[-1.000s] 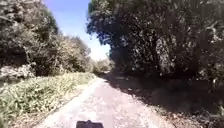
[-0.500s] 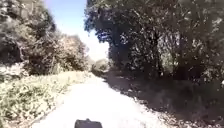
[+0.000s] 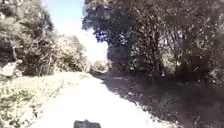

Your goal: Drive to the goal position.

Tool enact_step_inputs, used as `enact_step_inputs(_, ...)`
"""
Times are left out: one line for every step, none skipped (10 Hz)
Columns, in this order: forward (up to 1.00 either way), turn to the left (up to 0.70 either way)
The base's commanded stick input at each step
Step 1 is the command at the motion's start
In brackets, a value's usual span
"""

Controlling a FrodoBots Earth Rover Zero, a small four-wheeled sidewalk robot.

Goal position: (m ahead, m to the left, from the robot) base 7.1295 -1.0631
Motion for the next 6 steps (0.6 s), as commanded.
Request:
enact_step_inputs(0.50, 0.00)
enact_step_inputs(0.50, 0.00)
enact_step_inputs(0.50, 0.00)
enact_step_inputs(0.50, 0.00)
enact_step_inputs(0.50, 0.00)
enact_step_inputs(0.50, 0.00)
